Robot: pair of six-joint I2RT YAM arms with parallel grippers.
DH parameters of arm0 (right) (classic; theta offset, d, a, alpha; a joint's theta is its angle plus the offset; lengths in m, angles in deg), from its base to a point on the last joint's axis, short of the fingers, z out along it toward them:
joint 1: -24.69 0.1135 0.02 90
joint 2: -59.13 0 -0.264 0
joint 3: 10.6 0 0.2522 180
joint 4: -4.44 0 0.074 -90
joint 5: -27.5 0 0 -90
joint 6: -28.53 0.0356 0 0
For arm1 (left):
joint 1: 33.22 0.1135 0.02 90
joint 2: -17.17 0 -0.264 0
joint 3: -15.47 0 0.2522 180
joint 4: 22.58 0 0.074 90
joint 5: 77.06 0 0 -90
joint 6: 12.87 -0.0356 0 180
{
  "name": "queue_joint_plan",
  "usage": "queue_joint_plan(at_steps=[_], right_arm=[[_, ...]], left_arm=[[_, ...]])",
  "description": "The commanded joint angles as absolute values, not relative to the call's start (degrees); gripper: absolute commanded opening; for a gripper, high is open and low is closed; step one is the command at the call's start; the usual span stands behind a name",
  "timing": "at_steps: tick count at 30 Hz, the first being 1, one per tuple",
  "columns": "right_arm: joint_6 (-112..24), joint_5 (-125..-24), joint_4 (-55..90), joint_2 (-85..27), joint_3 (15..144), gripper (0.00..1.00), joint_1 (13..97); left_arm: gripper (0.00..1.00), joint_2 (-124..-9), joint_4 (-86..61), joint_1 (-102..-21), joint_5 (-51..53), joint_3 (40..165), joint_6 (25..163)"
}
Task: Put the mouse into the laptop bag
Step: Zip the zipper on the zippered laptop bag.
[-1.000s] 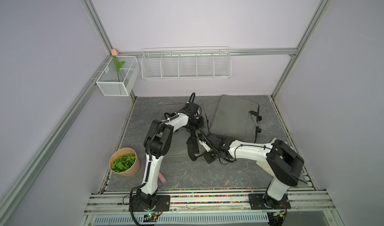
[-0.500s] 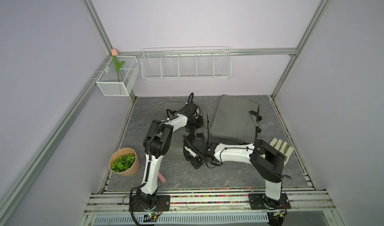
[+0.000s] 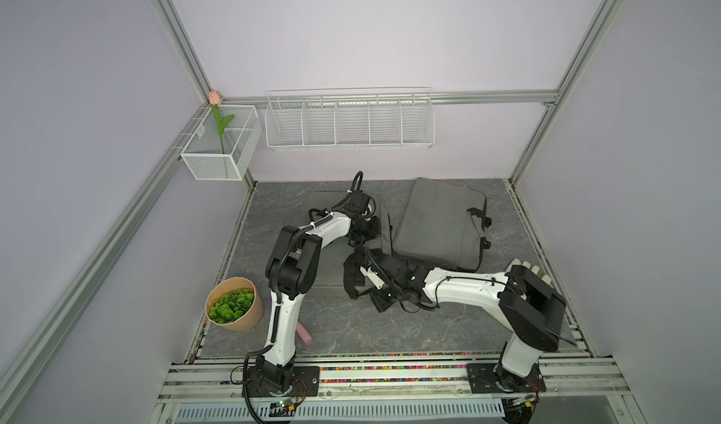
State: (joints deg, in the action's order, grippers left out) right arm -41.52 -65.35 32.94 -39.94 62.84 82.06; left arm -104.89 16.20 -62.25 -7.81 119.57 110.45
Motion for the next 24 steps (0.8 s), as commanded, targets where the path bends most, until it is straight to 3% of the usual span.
queue_joint_plan(at_steps=[1, 8, 11, 15, 24], right_arm=[[-40.5, -65.9, 34.0, -37.6, 61.5, 0.07, 81.4], [-39.3, -66.8, 32.5, -37.6, 61.2, 0.07, 81.3], [-38.7, -66.4, 31.8, -37.5, 60.5, 0.07, 81.4], [-38.4, -65.3, 31.8, -37.8, 60.5, 0.07, 82.9], [-40.5, -57.8, 30.8, -42.9, 64.0, 0.07, 92.1]], left_arm=[[0.00, -95.5, 19.1, -63.5, -8.6, 117.0, 109.6], [0.00, -83.6, 17.4, -68.5, -6.3, 102.4, 109.7], [0.00, -85.3, 17.2, -68.5, -4.0, 96.5, 109.2], [0.00, -90.1, 8.9, -68.4, -8.4, 90.2, 111.2], [0.00, -100.1, -4.9, -68.4, -14.7, 88.0, 116.5]])
